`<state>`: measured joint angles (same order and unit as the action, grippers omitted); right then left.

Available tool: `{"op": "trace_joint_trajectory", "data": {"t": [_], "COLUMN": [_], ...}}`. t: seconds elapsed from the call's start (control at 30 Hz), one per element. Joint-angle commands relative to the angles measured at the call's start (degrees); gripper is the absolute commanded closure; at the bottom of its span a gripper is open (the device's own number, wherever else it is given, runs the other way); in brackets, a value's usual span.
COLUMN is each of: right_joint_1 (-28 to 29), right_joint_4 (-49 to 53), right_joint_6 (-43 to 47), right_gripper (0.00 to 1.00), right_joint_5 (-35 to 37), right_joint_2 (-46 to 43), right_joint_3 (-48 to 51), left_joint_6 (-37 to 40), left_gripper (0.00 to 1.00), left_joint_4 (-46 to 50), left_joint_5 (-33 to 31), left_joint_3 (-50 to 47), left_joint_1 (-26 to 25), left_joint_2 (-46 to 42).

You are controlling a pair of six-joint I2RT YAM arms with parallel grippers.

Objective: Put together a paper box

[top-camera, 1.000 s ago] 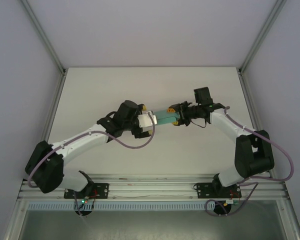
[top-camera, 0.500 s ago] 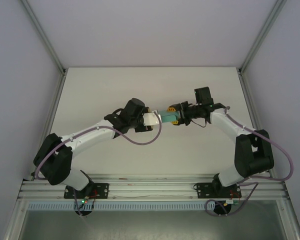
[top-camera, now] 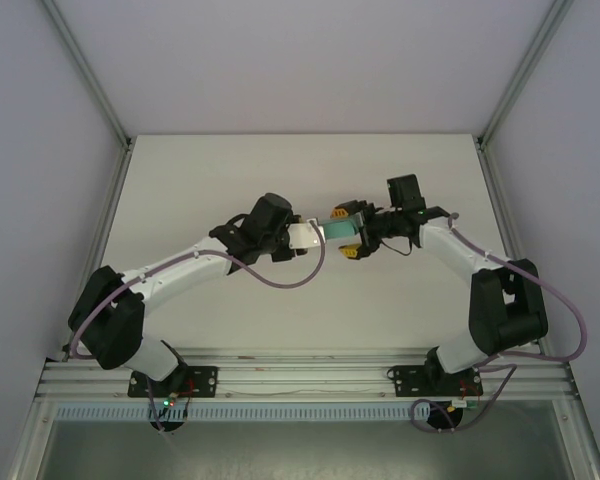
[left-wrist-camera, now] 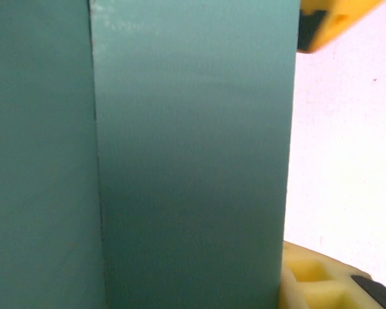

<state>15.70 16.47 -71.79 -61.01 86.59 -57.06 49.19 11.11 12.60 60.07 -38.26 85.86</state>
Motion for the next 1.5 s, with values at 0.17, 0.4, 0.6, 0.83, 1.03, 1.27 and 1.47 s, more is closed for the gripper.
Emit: {"op": "trace_joint_trajectory", "data": {"t": [0.17, 0.4, 0.6, 0.83, 1.03, 1.27, 1.47], "right_joint_1": [-6.1, -10.3, -10.2, -6.6, 2.5, 5.8, 7.4], "right_joint_4": [2.3, -3.8, -2.0, 4.5, 4.9, 0.4, -0.5], "right_joint_6": [15.7, 52.0, 70.1, 75.1, 81.8, 83.7, 84.5], "right_gripper": [0.00, 0.00, 0.00, 0.09, 0.20, 0.38, 0.61], "right_joint_5": [17.8, 20.3, 15.2, 16.9, 29.9, 27.8, 28.7], "right_joint_2": [-10.0, -24.1, -34.1, -30.5, -21.5, -11.5, -8.0], "right_joint_3": [-1.9, 0.0, 6.0, 7.0, 6.8, 4.4, 2.8], "left_joint_6": [2.4, 7.1, 7.5, 6.1, 6.0, 4.5, 3.7], "left_gripper": [0.62, 0.58, 0.56, 0.54, 0.53, 0.54, 0.54], "left_joint_4": [10.1, 25.0, 35.2, 42.2, 44.5, 43.4, 43.0], "left_joint_5": [0.9, 8.4, 9.8, 11.3, 13.2, 12.8, 12.7], "left_joint_3": [3.9, 8.8, 15.8, 25.6, 28.6, 28.6, 29.2], "left_joint_1": [0.1, 2.1, 3.6, 4.5, 5.0, 5.0, 5.1], "left_joint_2": [0.1, 3.9, 11.9, 21.3, 24.9, 25.4, 26.0]}}
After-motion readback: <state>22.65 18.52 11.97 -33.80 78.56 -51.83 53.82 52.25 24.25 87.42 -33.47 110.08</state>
